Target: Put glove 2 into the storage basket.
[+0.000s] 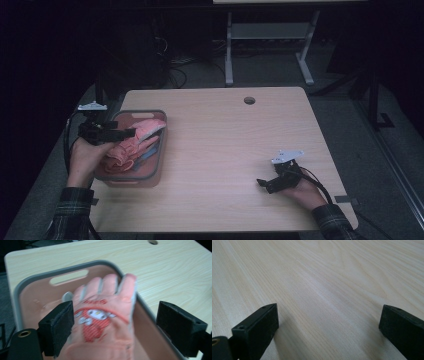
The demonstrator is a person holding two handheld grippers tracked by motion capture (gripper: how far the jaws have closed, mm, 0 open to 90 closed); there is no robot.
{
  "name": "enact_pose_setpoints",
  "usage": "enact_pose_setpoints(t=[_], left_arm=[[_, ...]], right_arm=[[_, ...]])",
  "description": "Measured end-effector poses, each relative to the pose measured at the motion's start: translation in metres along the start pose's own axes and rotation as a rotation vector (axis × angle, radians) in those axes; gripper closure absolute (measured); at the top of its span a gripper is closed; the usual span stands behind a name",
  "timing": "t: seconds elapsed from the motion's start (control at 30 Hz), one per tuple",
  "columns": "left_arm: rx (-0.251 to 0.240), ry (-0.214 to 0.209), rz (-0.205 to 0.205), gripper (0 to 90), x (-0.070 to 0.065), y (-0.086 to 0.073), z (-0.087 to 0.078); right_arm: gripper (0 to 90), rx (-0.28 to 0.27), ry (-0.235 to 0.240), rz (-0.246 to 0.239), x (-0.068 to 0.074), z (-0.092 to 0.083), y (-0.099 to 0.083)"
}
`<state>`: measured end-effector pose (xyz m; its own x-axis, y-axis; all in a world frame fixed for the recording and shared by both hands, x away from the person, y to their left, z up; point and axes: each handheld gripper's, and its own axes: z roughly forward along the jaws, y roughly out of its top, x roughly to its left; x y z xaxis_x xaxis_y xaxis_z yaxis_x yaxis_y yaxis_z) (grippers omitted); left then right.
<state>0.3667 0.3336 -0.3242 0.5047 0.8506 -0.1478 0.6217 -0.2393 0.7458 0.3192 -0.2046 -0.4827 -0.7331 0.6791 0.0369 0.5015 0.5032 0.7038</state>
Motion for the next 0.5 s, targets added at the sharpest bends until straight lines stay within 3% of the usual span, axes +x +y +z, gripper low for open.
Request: enact_pose_setpoints(t=[0.23, 0.5], left_arm=[[0.004, -0.07, 0.052, 13.3, -0.031, 0.009, 0.013], [0.005, -0.153, 0.096, 13.3, -0.069, 0.015, 0.038]], right_arm=[[2.1, 0.001, 0.0, 0.003, 0.0, 0.0, 0.0], [2.1, -0.002, 0.0, 0.002, 0.0, -0.001, -0.001]])
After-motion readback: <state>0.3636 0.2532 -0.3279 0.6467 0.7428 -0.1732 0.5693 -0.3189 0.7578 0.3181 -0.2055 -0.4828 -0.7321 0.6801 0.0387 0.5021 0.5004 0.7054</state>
